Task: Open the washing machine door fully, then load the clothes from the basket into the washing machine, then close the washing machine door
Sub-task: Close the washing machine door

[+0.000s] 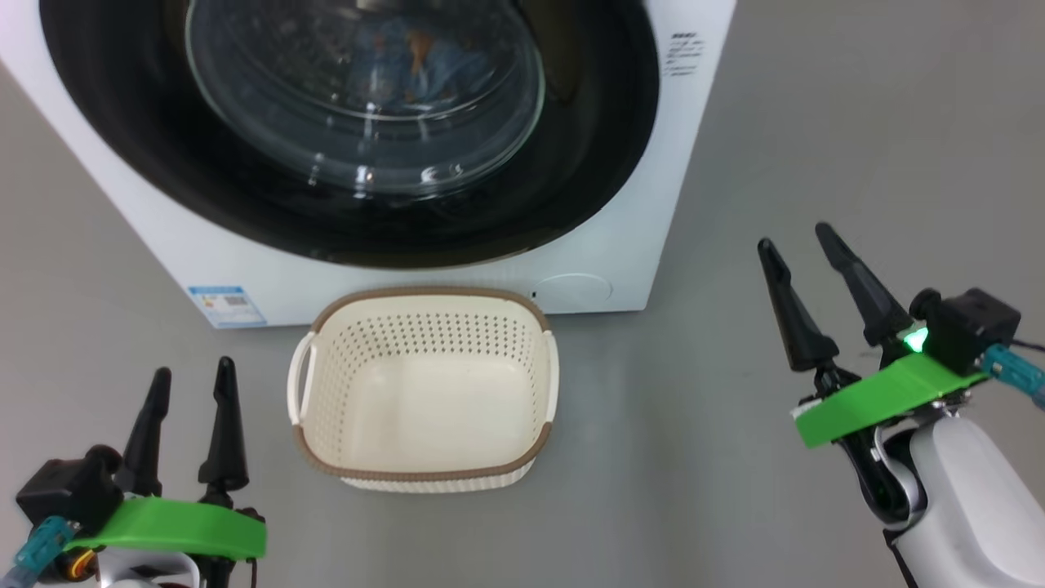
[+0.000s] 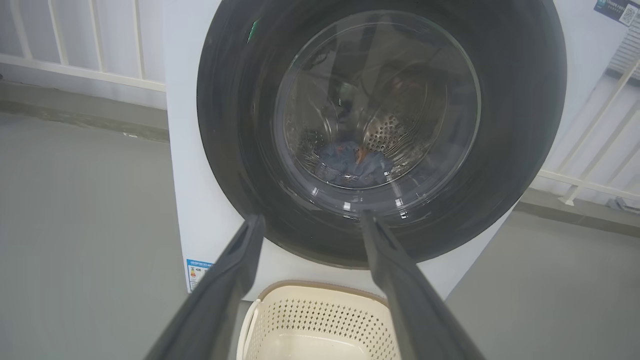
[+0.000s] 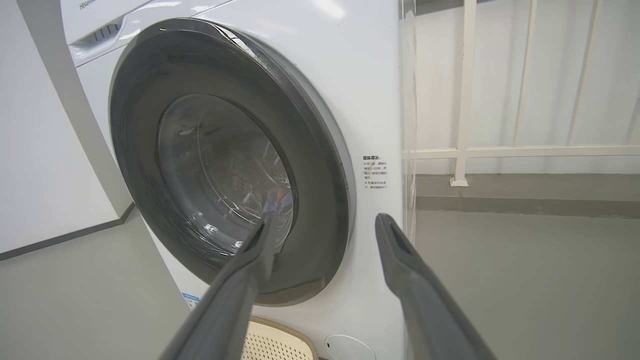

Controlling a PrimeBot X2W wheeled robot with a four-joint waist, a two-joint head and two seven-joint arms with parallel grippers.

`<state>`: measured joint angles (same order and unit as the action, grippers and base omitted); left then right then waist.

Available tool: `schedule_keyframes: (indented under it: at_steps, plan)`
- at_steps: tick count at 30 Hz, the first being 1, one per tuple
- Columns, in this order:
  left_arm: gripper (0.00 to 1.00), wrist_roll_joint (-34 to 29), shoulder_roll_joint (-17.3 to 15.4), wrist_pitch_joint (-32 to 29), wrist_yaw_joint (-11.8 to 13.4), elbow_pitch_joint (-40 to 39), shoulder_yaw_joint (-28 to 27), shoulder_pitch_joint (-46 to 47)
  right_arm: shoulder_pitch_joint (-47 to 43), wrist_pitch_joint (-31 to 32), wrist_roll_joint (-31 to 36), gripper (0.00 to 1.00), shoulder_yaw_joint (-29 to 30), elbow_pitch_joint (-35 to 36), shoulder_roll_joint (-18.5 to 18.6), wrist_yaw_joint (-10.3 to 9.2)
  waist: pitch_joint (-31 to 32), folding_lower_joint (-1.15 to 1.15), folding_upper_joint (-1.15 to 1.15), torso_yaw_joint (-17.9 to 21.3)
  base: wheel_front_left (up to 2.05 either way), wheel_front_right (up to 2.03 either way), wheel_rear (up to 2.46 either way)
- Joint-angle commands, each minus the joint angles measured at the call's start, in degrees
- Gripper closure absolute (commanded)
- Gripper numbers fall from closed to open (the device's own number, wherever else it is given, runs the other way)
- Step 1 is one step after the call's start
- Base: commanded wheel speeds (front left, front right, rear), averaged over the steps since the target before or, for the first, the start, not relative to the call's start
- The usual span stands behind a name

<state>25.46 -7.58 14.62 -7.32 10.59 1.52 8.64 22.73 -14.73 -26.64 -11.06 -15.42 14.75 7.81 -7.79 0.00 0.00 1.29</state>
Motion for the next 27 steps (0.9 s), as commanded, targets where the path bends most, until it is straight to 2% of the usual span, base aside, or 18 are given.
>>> schedule_keyframes:
  at_steps: [1,14,27]
  plan:
    - [0.0,0.08,-1.38,0.23,0.09,-1.35,-1.8,0.56,-0.94,-0.27,0.23,0.0,-0.47,1.82,-0.05,-0.32,1.37,0.0,0.0,1.31,0.0,0.0,0.0]
    - [0.0,0.87,-1.8,-0.42,0.28,-2.85,-0.1,-1.52,-7.36,-0.27,1.43,0.0,2.94,3.33,-1.3,-0.32,3.31,0.0,0.0,0.87,0.0,0.0,0.0]
    - [0.0,0.17,-2.25,-0.7,1.29,-3.72,0.71,-1.99,-7.98,-0.27,2.82,0.0,3.68,3.08,-1.71,-0.32,3.53,0.0,0.0,-0.08,0.0,0.0,0.0]
